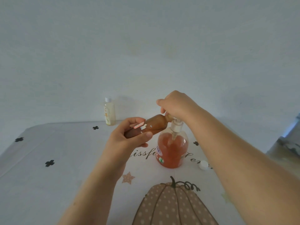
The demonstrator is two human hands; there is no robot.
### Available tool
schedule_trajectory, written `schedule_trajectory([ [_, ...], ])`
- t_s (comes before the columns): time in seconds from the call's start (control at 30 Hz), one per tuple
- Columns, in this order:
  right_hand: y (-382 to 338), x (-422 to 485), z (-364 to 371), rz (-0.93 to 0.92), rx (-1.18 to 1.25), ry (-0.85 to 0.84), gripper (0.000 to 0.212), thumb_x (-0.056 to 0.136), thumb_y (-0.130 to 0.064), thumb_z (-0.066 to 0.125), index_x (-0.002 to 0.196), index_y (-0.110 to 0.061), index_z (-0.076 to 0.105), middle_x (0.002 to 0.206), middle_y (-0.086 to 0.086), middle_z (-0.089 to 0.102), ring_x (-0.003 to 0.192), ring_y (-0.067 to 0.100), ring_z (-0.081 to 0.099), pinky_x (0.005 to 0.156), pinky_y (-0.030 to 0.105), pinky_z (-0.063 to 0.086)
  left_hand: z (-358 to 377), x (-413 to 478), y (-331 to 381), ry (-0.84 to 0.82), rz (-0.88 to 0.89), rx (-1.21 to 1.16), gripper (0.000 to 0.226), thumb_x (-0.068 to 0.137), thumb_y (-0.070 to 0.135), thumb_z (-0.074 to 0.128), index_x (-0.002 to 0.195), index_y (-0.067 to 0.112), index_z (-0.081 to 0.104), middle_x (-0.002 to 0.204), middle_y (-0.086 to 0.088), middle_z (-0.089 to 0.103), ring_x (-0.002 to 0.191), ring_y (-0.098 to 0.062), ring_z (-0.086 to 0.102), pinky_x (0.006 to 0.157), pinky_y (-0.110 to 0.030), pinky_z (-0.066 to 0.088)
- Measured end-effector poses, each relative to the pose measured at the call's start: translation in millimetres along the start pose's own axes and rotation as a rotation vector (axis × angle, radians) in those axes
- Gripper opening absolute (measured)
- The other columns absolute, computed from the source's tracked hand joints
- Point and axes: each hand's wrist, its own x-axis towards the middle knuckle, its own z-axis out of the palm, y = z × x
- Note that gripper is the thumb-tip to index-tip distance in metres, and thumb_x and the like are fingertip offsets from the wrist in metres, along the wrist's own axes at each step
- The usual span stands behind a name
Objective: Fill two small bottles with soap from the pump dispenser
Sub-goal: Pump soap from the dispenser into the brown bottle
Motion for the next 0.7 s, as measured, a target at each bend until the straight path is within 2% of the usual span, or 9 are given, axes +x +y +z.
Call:
schedule_trajectory([
  [0.17,-5.6,-1.8,-7.8,0.004,-0.11,0.002,0.03,0.093,-0.03,0.051,0.094,-0.011,0.074,0.069,0.003,0.065,0.064,0.022,0.061,0.062,0.028,0.044,3.1,-2.2,1.2,0.016,0.016,-0.011,0.041,0.065,0.01,0.082,0.103,0.017,0.068,0.082,0.0,0.072,0.071,-0.019,0.066,0.072,-0.032,0.058],
  [0.23,-6.5,-2.5,-6.9,0.009,-0.116,0.002,0.029,0.092,-0.027,0.051,0.094,-0.01,0.075,0.067,0.003,0.065,0.061,0.022,0.06,0.06,0.027,0.044,3.1,-2.2,1.1,0.015,0.015,-0.016,0.038,0.072,0.003,0.083,0.105,0.015,0.067,0.081,-0.001,0.072,0.072,-0.02,0.066,0.072,-0.033,0.058],
  [0.33,-6.7,-3.0,-5.4,0.016,-0.099,-0.023,0.031,0.093,-0.027,0.051,0.096,-0.009,0.076,0.066,0.003,0.064,0.06,0.022,0.059,0.064,0.03,0.044,2.7,-2.0,0.7,0.002,0.011,-0.021,0.04,0.071,0.001,0.083,0.106,0.013,0.066,0.078,0.0,0.071,0.072,-0.02,0.065,0.071,-0.031,0.058],
  [0.43,-5.2,-2.3,-4.4,0.015,-0.078,-0.02,0.033,0.092,-0.029,0.051,0.099,-0.009,0.076,0.069,0.003,0.063,0.062,0.023,0.057,0.065,0.03,0.044,1.3,-1.4,0.0,-0.002,0.01,-0.021,0.043,0.064,0.012,0.08,0.105,0.014,0.067,0.079,-0.001,0.071,0.071,-0.02,0.065,0.071,-0.031,0.057],
  [0.53,-4.6,-0.2,-3.0,0.018,-0.067,-0.017,0.033,0.093,-0.031,0.05,0.098,-0.01,0.076,0.072,0.003,0.067,0.067,0.022,0.06,0.067,0.03,0.045,0.0,0.5,-1.6,-0.005,0.003,-0.024,0.044,0.063,0.014,0.08,0.106,0.013,0.068,0.08,-0.001,0.071,0.073,-0.02,0.065,0.072,-0.033,0.057],
  [0.7,0.2,3.9,5.7,0.038,-0.032,-0.055,0.034,0.095,-0.032,0.047,0.098,-0.011,0.074,0.081,0.007,0.077,0.074,0.024,0.067,0.086,0.036,0.053,-3.8,3.3,-3.0,-0.018,-0.006,-0.015,0.044,0.062,0.012,0.079,0.105,0.012,0.068,0.079,-0.001,0.069,0.073,-0.022,0.064,0.074,-0.035,0.056],
])
